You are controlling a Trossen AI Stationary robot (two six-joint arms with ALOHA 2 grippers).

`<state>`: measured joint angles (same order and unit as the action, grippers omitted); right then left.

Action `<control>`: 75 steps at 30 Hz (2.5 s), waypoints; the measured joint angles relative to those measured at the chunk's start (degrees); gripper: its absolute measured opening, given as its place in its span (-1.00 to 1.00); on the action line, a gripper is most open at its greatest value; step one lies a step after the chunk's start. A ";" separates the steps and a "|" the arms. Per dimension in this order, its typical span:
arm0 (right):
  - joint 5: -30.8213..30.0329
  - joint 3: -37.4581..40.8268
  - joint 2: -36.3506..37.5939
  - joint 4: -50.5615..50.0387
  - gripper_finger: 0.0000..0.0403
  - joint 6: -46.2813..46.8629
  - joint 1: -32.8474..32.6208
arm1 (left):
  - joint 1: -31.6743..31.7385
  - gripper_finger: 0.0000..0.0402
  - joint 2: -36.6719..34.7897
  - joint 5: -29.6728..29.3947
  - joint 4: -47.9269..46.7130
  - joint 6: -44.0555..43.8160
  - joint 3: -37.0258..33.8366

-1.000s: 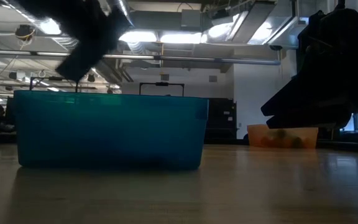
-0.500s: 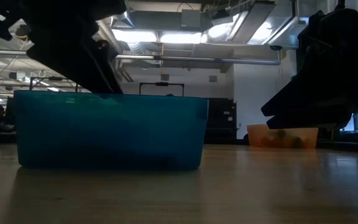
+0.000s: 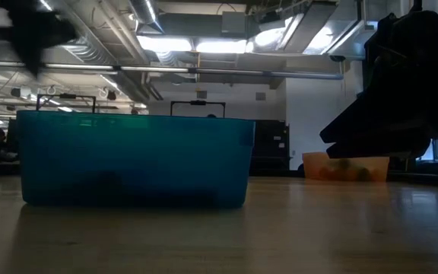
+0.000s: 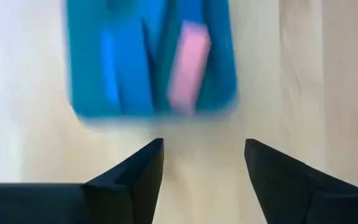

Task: Sort blocks by size
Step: Put the blue rectangular block into the blue bin

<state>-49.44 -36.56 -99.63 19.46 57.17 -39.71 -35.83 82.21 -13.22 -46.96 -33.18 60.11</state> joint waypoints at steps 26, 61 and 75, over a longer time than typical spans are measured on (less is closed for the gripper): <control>0.01 0.00 0.00 0.57 0.16 0.02 0.00 | -26.61 -0.97 18.82 45.49 0.49 -32.46 -2.51; 0.16 0.00 0.00 0.59 0.16 0.25 -0.02 | -20.27 -0.67 5.65 5.03 -4.94 -36.18 -2.51; 0.22 0.00 0.00 0.54 0.16 0.24 -0.02 | -20.27 0.03 13.01 -1.37 -4.37 -9.18 -2.51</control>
<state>-49.22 -36.56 -99.63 20.00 57.41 -39.72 -56.10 95.22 -14.59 -51.33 -42.35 57.60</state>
